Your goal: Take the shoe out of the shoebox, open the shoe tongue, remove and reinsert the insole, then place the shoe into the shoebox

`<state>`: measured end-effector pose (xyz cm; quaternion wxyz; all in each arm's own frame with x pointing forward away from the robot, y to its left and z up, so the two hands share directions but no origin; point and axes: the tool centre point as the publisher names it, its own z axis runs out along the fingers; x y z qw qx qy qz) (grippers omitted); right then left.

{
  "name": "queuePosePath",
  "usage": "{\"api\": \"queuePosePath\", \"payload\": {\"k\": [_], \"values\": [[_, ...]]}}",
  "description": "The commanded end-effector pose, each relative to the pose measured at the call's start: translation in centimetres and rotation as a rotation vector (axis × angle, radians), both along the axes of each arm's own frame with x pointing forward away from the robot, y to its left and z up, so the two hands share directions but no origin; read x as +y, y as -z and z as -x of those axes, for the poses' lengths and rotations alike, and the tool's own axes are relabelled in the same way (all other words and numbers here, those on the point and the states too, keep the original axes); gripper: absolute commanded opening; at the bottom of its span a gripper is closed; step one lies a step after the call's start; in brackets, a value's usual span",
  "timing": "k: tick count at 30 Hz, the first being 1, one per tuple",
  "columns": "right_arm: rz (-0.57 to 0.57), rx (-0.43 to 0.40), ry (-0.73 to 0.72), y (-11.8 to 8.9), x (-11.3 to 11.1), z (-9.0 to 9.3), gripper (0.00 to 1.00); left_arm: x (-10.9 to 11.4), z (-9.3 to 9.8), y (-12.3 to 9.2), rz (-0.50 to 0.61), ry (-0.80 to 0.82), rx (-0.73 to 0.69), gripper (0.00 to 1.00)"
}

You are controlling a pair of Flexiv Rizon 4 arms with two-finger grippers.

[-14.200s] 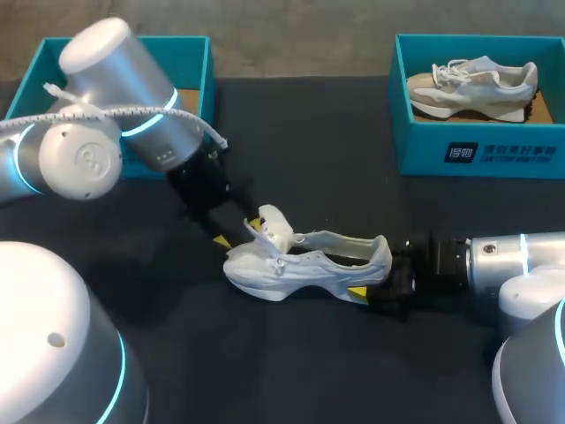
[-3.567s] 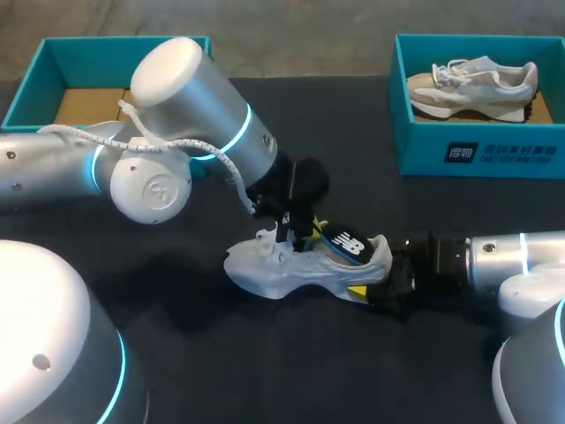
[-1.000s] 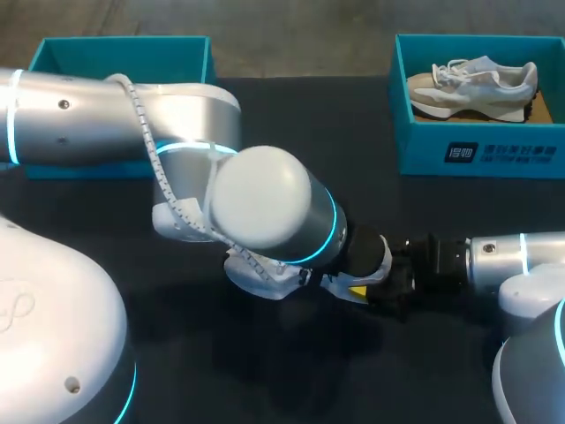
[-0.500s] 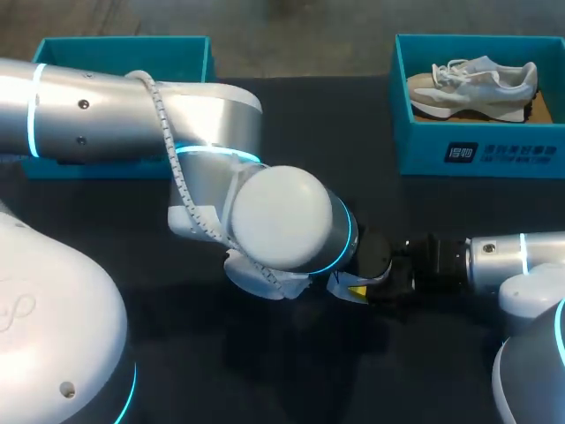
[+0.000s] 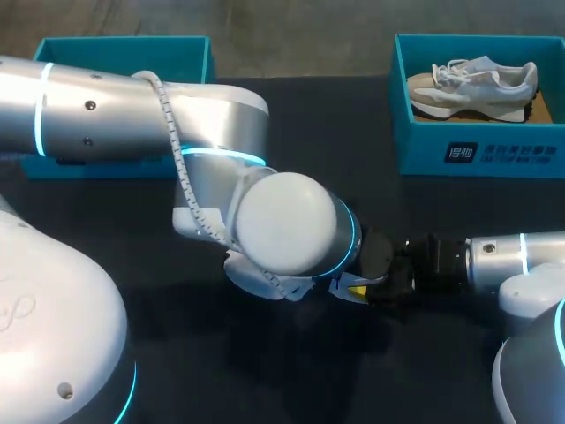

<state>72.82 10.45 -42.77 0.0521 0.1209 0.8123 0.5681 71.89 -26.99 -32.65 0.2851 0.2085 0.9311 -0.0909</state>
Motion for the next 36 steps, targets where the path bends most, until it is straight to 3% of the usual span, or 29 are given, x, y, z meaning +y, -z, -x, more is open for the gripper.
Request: {"api": "queuePosePath", "payload": {"k": [1, 21, 36], "values": [[0.002, 0.0, 0.001, 0.0, 0.0, 0.1, 0.0, 0.6, 0.0, -0.1, 0.029, -0.002, 0.013, 0.0], [0.002, 0.0, 0.001, 0.0, 0.0, 0.1, 0.0, 1.8, -0.5, -1.0, 0.232, -0.094, 0.084, 0.0], [0.002, 0.0, 0.001, 0.0, 0.0, 0.1, 0.0, 0.6, -0.2, -1.8, 0.337, -0.115, 0.13, 0.0]]}}
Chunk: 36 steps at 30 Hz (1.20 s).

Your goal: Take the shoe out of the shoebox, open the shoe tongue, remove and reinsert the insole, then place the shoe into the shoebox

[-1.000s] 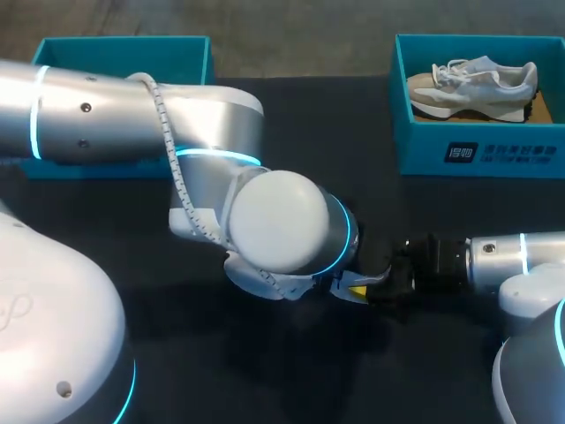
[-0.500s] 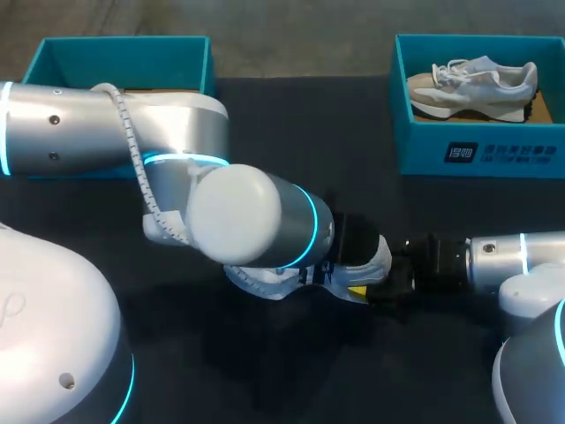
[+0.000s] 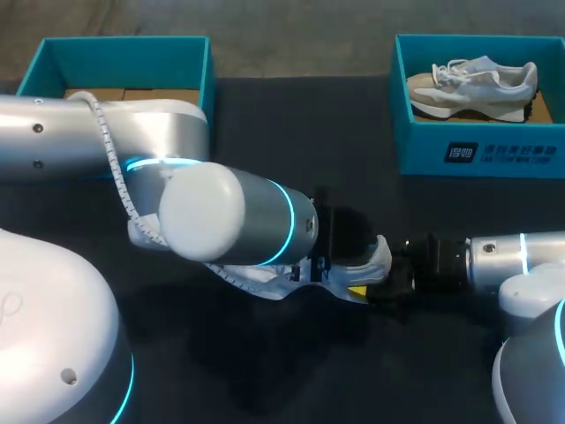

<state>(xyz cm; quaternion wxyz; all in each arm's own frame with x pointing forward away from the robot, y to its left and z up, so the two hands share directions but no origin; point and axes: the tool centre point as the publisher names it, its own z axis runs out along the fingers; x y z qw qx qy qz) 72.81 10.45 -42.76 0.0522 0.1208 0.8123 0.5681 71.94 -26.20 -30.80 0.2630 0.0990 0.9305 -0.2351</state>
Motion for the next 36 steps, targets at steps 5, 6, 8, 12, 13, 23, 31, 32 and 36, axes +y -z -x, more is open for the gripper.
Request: {"api": "queuePosePath", "payload": {"k": [5, 6, 8, 12, 13, 23, 31, 32, 36], "values": [[0.002, 0.0, 0.001, 0.0, 0.0, 0.1, 0.0, -1.2, 0.0, 0.0, 0.033, 0.003, 0.019, 0.0], [0.002, 0.0, 0.001, 0.0, 0.0, 0.1, 0.0, -1.3, 0.0, 0.1, 0.038, 0.004, 0.024, 0.0], [0.002, 0.0, 0.001, 0.0, 0.0, 0.1, 0.0, -1.7, 0.0, 0.1, 0.04, 0.005, 0.025, 0.0], [0.002, 0.0, 0.001, 0.0, 0.0, 0.1, 0.0, -2.4, 0.2, 0.3, 0.052, 0.013, 0.041, 0.0], [0.002, 0.0, 0.001, 0.0, 0.0, 0.1, 0.0, -2.6, 0.2, 0.4, 0.053, 0.013, 0.041, 0.0], [0.002, 0.0, 0.001, 0.0, 0.0, 0.1, 0.0, -4.0, 0.5, 1.1, 0.051, 0.022, 0.057, 0.0], [0.002, 0.0, 0.001, 0.0, 0.0, 0.1, 0.0, -4.1, 0.8, 1.1, 0.054, 0.025, 0.063, 0.19], [0.002, 0.0, 0.001, 0.0, 0.0, 0.1, 0.0, -4.1, 0.8, 1.1, 0.055, 0.025, 0.063, 0.2], [0.002, 0.0, 0.001, 0.0, 0.0, 0.1, 0.0, -4.0, 0.9, 0.9, 0.06, 0.024, 0.063, 0.23]]}}
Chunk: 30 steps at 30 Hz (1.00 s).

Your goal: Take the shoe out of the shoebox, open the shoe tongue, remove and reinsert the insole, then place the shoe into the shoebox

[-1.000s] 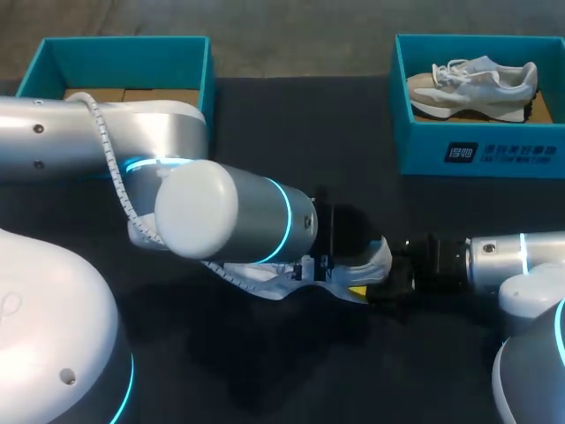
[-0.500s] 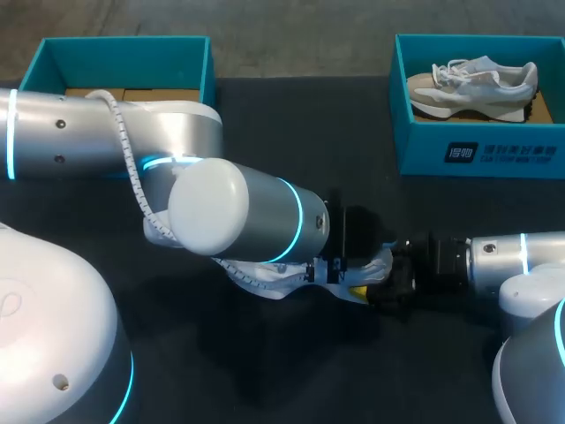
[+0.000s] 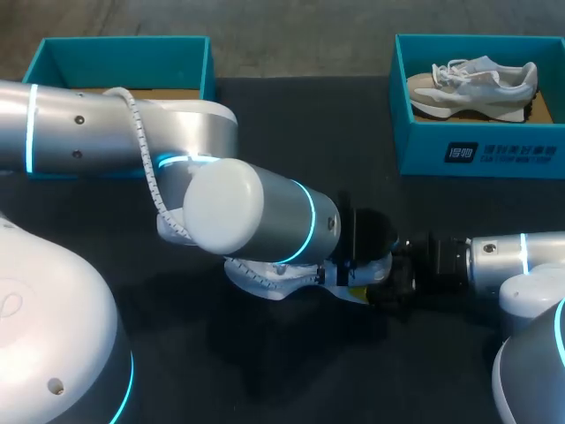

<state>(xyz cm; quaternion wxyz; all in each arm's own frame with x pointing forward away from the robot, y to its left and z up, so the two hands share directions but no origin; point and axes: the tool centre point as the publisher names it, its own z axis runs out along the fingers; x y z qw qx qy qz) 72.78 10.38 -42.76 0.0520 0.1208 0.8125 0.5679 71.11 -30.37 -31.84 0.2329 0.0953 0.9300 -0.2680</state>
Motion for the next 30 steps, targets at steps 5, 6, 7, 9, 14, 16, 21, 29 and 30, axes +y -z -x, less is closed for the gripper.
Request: {"api": "queuePosePath", "payload": {"k": [5, 6, 7, 9, 14, 16, 21, 29, 30], "values": [[0.001, -0.001, 0.001, 0.0, 0.1, 0.1, 0.0, 0.6, 0.2, -0.3, 0.006, -0.002, -0.004, 0.25], [0.001, -0.001, 0.001, 0.0, 0.1, 0.1, 0.0, 0.8, 0.3, -0.4, 0.006, -0.002, -0.005, 0.25], [0.001, -0.001, 0.001, 0.0, 0.1, 0.1, 0.0, 0.9, 0.3, -0.4, 0.006, -0.002, -0.006, 0.26], [0.001, -0.001, 0.001, 0.0, 0.1, 0.1, 0.0, 1.2, 0.5, -0.5, 0.003, -0.001, -0.011, 0.28], [0.001, -0.001, 0.001, 0.0, 0.1, 0.1, 0.0, 2.2, 0.9, -0.5, -0.003, -0.002, -0.027, 0.38], [0.001, -0.001, 0.001, 0.0, 0.1, 0.1, 0.0, 2.5, 0.9, -0.5, -0.001, -0.006, -0.033, 0.39], [0.001, -0.001, 0.001, 0.0, 0.1, 0.1, 0.0, 3.2, 1.1, -0.5, -0.003, -0.011, -0.074, 0.45], [0.001, -0.001, 0.001, 0.0, 0.1, 0.1, 0.0, 3.1, 0.9, 0.1, -0.001, -0.032, -0.126, 0.56], [0.001, -0.001, 0.001, 0.0, 0.1, 0.1, 0.0, 3.1, 0.9, 0.2, 0.001, -0.037, -0.14, 0.6]]}}
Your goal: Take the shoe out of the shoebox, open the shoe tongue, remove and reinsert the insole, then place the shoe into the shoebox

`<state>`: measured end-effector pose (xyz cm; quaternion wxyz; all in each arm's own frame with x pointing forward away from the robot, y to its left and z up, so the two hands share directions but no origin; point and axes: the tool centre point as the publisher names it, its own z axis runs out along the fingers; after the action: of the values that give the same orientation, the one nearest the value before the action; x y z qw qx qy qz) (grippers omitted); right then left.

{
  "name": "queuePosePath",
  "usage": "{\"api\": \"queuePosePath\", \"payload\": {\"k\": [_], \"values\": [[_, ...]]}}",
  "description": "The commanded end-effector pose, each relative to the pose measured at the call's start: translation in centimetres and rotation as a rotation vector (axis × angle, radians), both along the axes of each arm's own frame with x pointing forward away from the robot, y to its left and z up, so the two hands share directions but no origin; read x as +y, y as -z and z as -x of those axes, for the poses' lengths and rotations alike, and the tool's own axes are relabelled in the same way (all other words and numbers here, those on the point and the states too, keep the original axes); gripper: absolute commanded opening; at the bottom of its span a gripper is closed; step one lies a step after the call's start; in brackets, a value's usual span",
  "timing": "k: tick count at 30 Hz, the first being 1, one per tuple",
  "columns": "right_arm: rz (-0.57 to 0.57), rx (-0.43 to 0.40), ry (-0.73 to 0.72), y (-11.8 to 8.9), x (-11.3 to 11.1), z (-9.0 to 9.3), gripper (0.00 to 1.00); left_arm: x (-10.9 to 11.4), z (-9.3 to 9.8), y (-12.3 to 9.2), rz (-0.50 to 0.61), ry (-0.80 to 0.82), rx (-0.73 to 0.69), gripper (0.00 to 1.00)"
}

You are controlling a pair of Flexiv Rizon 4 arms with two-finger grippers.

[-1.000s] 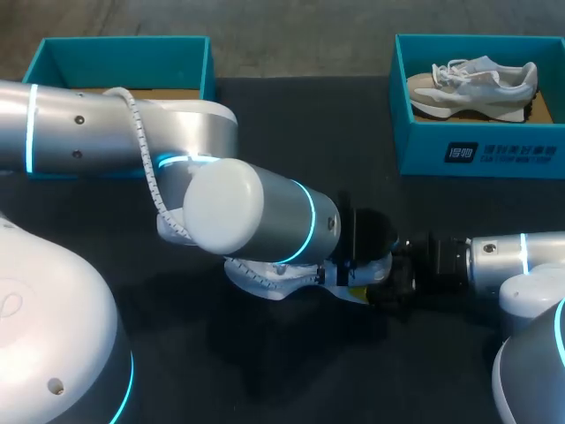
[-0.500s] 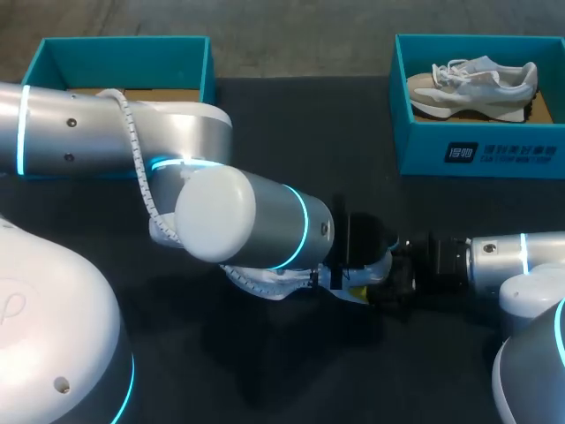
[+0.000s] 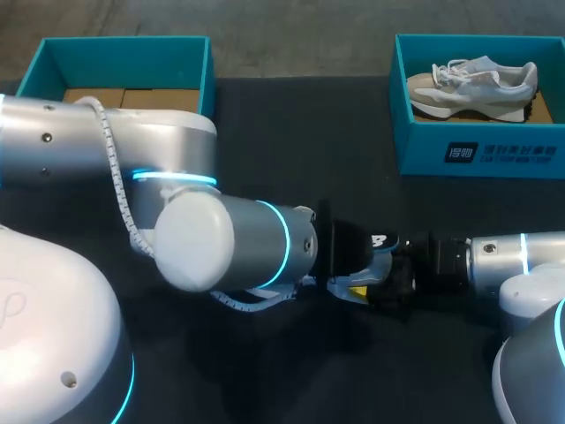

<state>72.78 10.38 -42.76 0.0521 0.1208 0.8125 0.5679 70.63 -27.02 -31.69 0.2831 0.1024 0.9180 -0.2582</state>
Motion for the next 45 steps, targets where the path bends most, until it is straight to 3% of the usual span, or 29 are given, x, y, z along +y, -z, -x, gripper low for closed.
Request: {"api": "queuePosePath", "payload": {"k": [1, 3, 6, 31, 37, 40, 41, 45], "values": [[0.001, 0.0, 0.001, 0.0, 0.1, 0.1, 0.0, -0.3, 0.4, 0.3, 0.008, -0.02, -0.036, 0.6], [0.001, 0.0, 0.001, 0.0, 0.1, 0.1, 0.0, -0.5, 0.3, 0.5, 0.012, -0.031, -0.059, 0.75], [0.001, 0.0, 0.001, 0.0, 0.1, 0.1, 0.0, -0.6, 0.0, 0.7, 0.012, -0.037, -0.072, 0.78], [0.001, 0.0, 0.001, 0.0, 0.1, 0.1, 0.0, -1.8, -1.6, 1.8, -0.001, -0.087, -0.117, 0.49], [0.001, 0.0, 0.001, 0.0, 0.1, 0.1, 0.0, -1.5, -1.6, 1.8, 0.01, -0.102, -0.116, 0.28], [0.001, 0.0, 0.001, 0.0, 0.1, 0.1, 0.0, -1.4, -1.5, 1.8, 0.012, -0.107, -0.126, 0.04], [0.001, 0.0, 0.001, 0.0, 0.1, 0.1, 0.0, -1.4, -1.6, 1.8, 0.011, -0.112, -0.129, 0.0], [0.001, 0.0, 0.001, 0.0, 0.1, 0.1, 0.0, -1.3, -1.8, 1.9, 0.011, -0.117, -0.126, 0.0]]}}
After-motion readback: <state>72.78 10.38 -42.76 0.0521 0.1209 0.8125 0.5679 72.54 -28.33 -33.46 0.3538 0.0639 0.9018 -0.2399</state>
